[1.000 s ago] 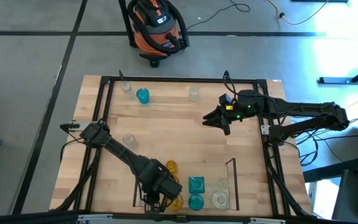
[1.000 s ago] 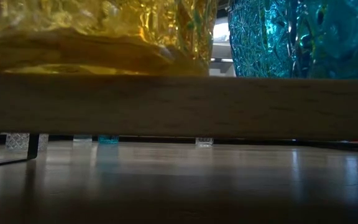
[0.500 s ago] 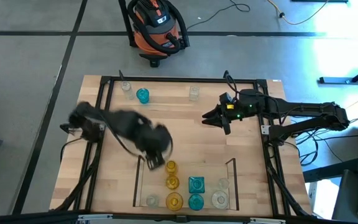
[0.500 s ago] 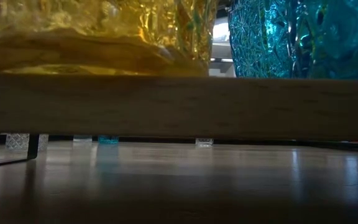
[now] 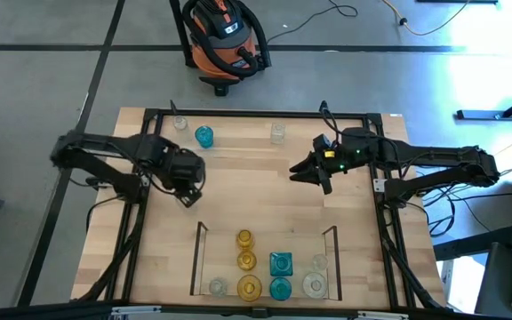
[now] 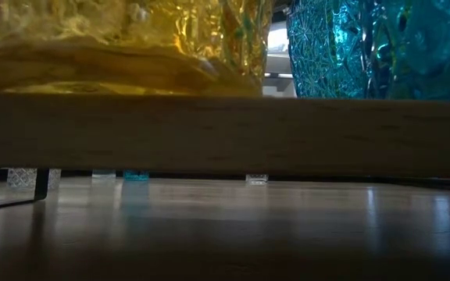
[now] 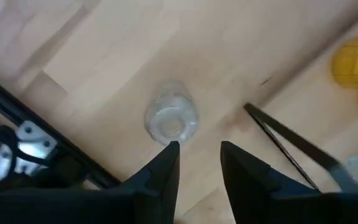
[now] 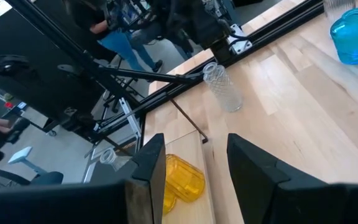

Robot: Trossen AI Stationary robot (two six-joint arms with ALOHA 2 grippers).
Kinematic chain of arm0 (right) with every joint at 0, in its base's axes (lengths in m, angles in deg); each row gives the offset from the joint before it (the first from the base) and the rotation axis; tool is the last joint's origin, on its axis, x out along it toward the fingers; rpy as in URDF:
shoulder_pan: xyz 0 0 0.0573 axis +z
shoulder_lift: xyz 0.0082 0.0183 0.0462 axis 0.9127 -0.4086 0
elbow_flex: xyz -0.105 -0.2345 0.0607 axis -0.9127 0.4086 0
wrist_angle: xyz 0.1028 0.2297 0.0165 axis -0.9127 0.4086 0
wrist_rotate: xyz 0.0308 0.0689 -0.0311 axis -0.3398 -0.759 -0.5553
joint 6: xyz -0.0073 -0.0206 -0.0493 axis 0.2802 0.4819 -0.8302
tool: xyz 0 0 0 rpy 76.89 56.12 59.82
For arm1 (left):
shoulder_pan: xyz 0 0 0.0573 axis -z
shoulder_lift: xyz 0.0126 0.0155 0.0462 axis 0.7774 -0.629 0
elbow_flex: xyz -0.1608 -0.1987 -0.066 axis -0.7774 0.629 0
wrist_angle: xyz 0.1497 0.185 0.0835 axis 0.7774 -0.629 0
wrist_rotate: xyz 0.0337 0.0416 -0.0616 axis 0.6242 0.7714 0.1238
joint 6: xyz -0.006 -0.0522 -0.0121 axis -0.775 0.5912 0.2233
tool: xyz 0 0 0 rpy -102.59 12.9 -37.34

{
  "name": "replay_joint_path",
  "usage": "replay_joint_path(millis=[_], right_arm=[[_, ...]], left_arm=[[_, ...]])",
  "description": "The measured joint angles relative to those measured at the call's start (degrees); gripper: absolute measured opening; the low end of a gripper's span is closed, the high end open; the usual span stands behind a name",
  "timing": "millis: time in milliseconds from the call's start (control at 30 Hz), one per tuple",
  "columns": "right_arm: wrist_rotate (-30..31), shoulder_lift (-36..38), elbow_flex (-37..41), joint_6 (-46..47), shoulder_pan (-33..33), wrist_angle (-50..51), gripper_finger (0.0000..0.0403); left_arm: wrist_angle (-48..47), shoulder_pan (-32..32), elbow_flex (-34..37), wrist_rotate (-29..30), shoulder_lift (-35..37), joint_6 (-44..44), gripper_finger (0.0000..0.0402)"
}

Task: Sort vases onto shelf
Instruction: Put the transparent vase on the shelf aligned with the other transparent vase

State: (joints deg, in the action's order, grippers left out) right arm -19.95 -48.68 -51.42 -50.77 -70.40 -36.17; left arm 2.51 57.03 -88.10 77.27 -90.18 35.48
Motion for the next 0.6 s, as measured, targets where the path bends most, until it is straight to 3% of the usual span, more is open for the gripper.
replay_joint_path(millis=[200,600], right_arm=[[0.52,0.00,0.00,-0.06,0.00,-0.04,0.0135],[0.96,-0.02,0.00,-0.17,0.00,-0.13,0.0135]], left_arm=[[7.65,-4.28,11.23,-1.32,6.72,3.74,0.0108],[11.93,-5.62,19.97,-5.52,7.04,2.38,0.0108]])
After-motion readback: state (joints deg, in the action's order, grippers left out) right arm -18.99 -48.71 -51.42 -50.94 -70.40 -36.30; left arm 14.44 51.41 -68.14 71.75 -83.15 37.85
